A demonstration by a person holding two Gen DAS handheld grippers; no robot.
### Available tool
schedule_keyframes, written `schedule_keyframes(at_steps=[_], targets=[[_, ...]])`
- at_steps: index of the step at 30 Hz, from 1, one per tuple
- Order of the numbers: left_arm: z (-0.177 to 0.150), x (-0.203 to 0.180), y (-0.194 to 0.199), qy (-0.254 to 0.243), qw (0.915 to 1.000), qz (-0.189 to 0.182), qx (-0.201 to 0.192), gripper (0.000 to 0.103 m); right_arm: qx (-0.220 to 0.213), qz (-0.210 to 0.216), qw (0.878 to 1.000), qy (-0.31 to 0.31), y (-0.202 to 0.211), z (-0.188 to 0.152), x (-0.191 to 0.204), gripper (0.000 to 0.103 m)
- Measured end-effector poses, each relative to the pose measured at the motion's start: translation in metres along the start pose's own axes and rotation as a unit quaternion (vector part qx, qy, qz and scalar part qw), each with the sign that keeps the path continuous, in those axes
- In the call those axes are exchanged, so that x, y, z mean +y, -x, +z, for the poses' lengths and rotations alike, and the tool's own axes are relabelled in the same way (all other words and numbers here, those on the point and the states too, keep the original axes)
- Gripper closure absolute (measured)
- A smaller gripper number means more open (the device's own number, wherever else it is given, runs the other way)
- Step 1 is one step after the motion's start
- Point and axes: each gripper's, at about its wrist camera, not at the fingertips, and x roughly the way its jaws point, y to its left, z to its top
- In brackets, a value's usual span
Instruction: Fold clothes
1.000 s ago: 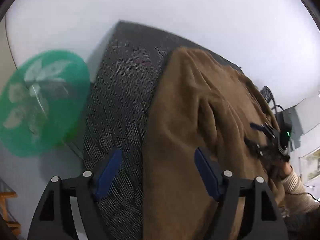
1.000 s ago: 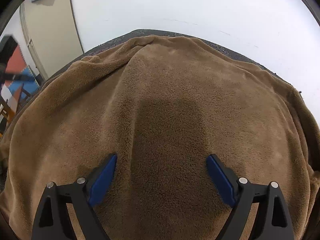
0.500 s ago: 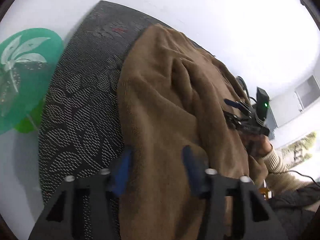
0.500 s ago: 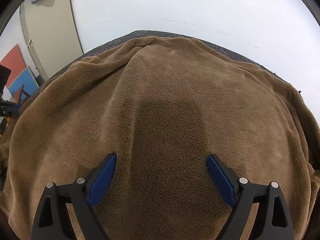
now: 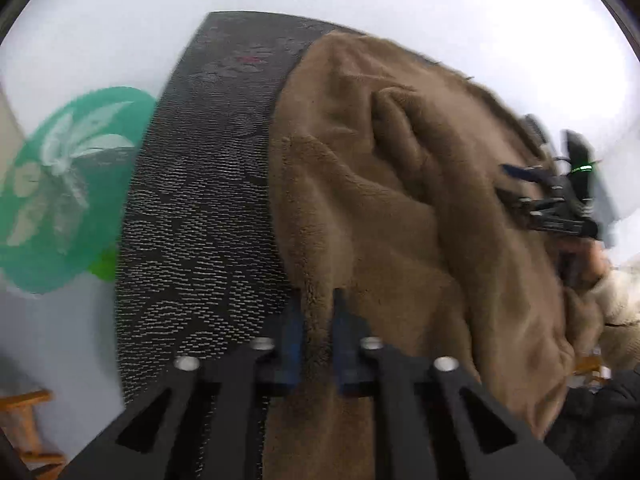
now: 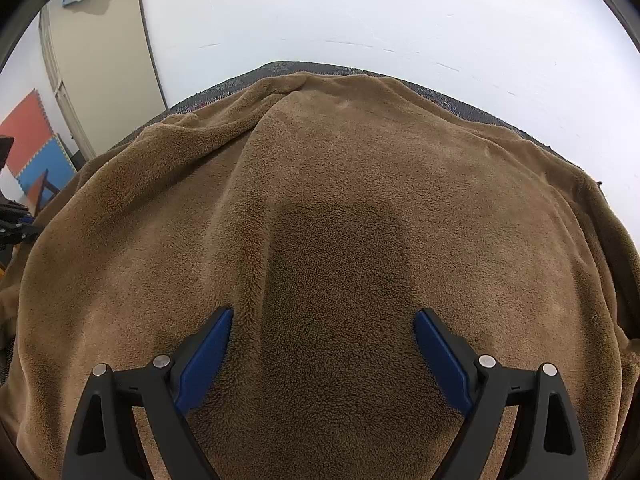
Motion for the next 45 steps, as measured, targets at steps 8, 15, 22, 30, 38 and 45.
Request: schedule_keyframes(at_steps=[8, 15, 22, 30, 38, 45], targets=[[0.046, 0.026, 0.064, 0.047, 0.9826, 0.132, -0.122, 0.095, -0.001, 0.0, 1.0, -0.002, 0.0, 0.001, 0.0, 0.011], [0.071, 0.056, 0.093, 0.075, 0.9604, 0.21, -0.168, 0.095, 0.0, -0.001, 1.0, -0.001, -0.001, 0.002, -0.001, 0.01], [0.063, 0.085, 0.056, 0.117, 0.9682, 0.194, -0.106, 0.083, 0.004, -0.003, 1.0, -0.002, -0.003, 0.002, -0.005, 0.007], [0.015, 0.031, 0.076, 0.051, 0.984, 0.107, -0.133, 0.026, 0.004, -0.003, 1.0, -0.005, -0.004, 0.002, -0.005, 0.005], [-0.061, -0.095, 0.077, -0.156, 0.9785, 0.044, -0.128, 0.022, -0.036, -0.005, 0.999, -0.023, 0.024, 0.003, -0.013, 0.005], [-0.139, -0.16, 0.072, -0.298, 0.9481, 0.038, -0.103, 0.022, -0.149, -0.037, 0.987, -0.043, 0.139, -0.026, -0.03, 0.005]])
